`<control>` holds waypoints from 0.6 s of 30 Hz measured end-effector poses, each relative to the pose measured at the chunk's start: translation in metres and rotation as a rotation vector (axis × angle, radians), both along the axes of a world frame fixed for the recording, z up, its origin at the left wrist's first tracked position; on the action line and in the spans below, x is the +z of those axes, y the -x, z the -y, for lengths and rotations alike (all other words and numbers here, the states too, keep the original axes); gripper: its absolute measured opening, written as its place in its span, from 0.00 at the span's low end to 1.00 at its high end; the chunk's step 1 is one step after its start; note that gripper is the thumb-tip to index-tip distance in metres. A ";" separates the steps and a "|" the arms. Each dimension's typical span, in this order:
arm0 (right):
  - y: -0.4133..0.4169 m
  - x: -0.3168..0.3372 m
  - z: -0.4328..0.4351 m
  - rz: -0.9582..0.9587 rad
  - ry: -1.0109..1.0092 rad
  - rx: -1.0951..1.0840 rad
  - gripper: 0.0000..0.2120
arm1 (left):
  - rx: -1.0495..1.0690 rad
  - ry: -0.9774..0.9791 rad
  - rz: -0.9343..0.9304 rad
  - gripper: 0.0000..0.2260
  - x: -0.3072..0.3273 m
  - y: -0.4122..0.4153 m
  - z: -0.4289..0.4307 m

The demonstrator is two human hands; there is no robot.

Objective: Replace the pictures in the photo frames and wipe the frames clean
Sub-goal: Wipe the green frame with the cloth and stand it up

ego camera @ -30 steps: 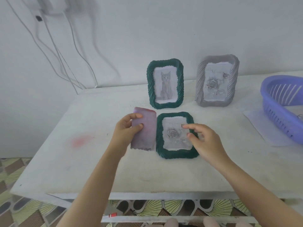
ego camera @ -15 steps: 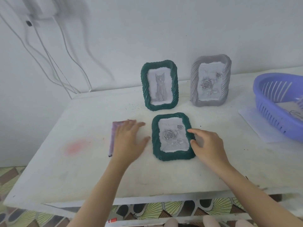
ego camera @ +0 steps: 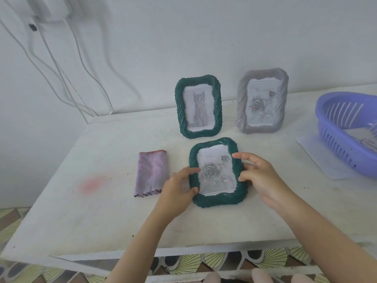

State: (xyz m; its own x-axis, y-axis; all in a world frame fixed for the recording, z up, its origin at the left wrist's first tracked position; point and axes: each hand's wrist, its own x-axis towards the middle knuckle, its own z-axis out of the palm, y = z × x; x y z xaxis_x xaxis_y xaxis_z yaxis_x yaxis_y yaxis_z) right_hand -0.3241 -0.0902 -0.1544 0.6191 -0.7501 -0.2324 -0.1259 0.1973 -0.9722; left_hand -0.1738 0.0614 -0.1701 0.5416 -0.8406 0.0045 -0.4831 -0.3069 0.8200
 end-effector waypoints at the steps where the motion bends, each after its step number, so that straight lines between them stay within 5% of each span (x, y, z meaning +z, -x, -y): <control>1: 0.001 0.001 0.000 0.015 0.001 0.022 0.28 | 0.001 0.039 -0.047 0.22 0.001 0.001 0.000; 7: 0.004 0.005 -0.001 0.091 0.060 0.106 0.32 | -0.012 0.364 -0.546 0.24 0.013 -0.007 0.001; 18: 0.004 0.016 0.002 0.218 0.026 0.167 0.25 | -0.096 0.377 -0.687 0.30 0.023 -0.023 0.008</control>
